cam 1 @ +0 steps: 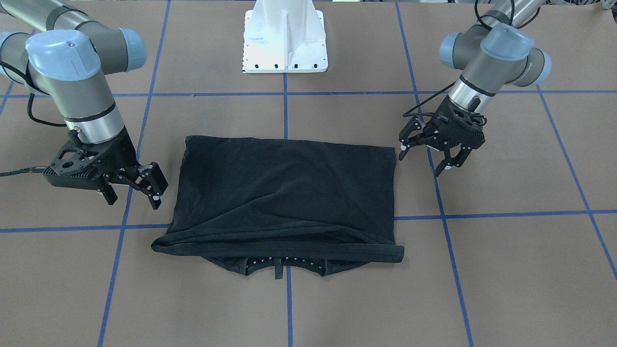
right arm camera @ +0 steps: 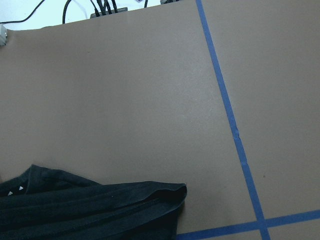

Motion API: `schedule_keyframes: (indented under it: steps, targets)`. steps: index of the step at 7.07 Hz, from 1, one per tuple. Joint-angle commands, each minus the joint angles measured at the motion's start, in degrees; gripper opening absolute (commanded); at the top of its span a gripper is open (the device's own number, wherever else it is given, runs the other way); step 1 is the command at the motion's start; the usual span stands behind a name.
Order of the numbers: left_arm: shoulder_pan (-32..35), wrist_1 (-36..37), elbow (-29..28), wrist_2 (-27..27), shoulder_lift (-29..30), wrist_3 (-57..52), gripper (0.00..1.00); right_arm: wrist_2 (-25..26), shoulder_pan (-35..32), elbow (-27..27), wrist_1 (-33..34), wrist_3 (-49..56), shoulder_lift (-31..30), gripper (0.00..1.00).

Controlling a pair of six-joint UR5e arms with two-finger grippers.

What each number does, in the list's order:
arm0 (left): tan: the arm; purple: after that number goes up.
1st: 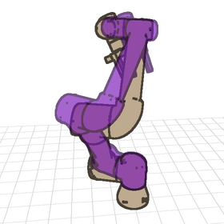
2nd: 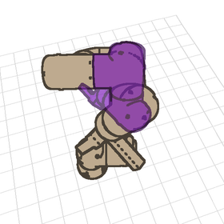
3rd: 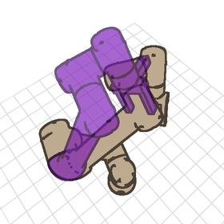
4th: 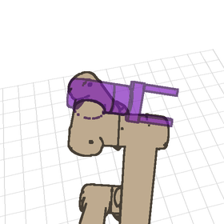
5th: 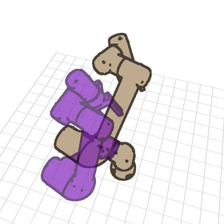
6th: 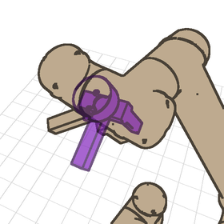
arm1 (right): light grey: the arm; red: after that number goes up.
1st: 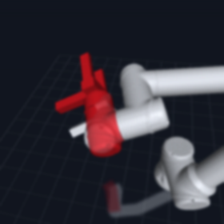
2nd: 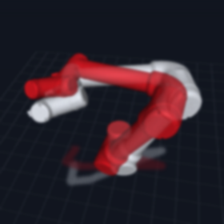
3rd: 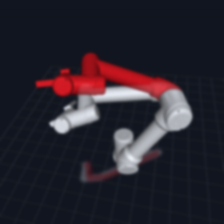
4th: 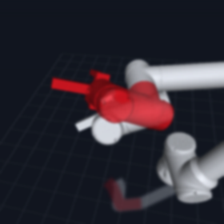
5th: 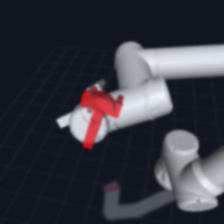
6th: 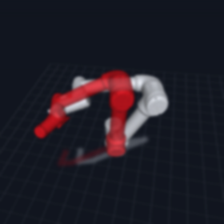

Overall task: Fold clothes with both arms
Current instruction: 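Lower the left gripper and pinch the folded shirt's side edge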

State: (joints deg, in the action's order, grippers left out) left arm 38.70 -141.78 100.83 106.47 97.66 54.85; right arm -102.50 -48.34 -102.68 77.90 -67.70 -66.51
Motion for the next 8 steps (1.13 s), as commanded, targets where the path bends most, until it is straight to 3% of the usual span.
schedule_keyframes:
  steps: [1,2,4,8]
  targets:
    - [-6.77,-2.45,-1.94,-3.44,-0.81,5.09,0.99,0.19,0.0,-0.77,-0.03,-0.06,-0.46,1.0]
    - [-7.58,-2.63,-2.48,-4.16,-0.72,6.66,0.95,0.11,0.0,-0.77,-0.03,-0.06,-0.55,1.0]
    - [-8.2,-2.72,-2.66,-4.16,-0.46,8.17,0.77,0.1,0.0,-0.77,-0.03,0.03,-0.55,1.0]
    - [-8.47,-3.5,-6.26,-4.08,1.83,7.99,0.71,0.11,0.0,-0.77,-0.03,0.03,-0.55,1.0]
